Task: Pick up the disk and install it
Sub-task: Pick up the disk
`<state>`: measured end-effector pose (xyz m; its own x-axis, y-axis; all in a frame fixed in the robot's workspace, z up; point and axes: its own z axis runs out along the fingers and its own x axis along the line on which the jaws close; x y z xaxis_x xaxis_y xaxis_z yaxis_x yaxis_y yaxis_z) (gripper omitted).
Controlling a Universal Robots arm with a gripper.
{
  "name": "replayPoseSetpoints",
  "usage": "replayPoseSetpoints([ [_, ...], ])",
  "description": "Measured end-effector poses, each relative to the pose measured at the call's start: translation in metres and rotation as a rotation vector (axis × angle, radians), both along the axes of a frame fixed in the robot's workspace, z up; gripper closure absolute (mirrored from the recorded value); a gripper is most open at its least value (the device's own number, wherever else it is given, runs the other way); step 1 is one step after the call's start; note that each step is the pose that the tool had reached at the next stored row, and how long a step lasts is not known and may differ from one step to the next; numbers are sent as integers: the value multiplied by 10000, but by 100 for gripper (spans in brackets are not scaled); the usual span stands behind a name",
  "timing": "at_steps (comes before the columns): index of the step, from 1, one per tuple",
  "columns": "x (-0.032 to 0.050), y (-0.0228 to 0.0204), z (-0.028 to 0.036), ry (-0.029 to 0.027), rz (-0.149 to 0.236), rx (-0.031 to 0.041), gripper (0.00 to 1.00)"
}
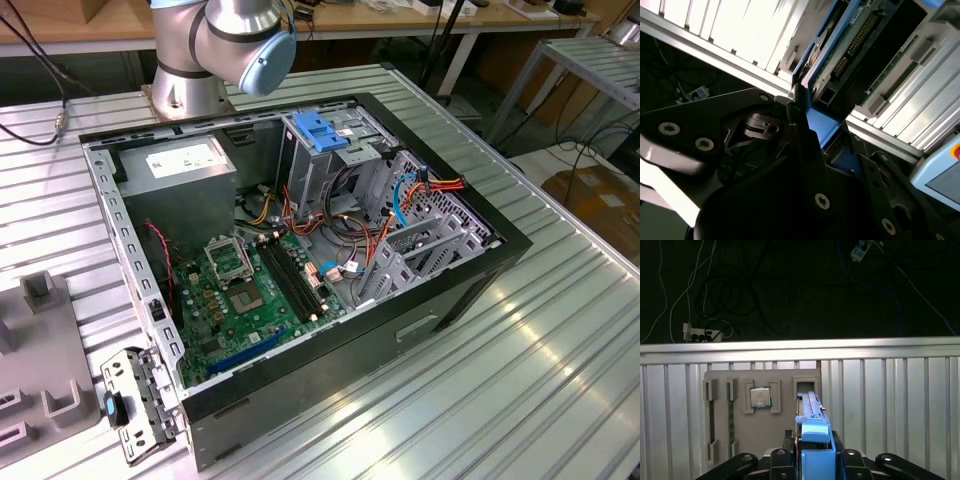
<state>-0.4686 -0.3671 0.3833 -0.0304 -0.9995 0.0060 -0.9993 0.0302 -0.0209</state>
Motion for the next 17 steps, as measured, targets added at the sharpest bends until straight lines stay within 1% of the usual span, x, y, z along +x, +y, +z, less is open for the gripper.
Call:
replayPoseSetpoints([
  [11,10,0,84,2,0,0,63],
  [15,11,0,106,1,0,1,63],
  [17,11,0,106,-2,0,2,63],
])
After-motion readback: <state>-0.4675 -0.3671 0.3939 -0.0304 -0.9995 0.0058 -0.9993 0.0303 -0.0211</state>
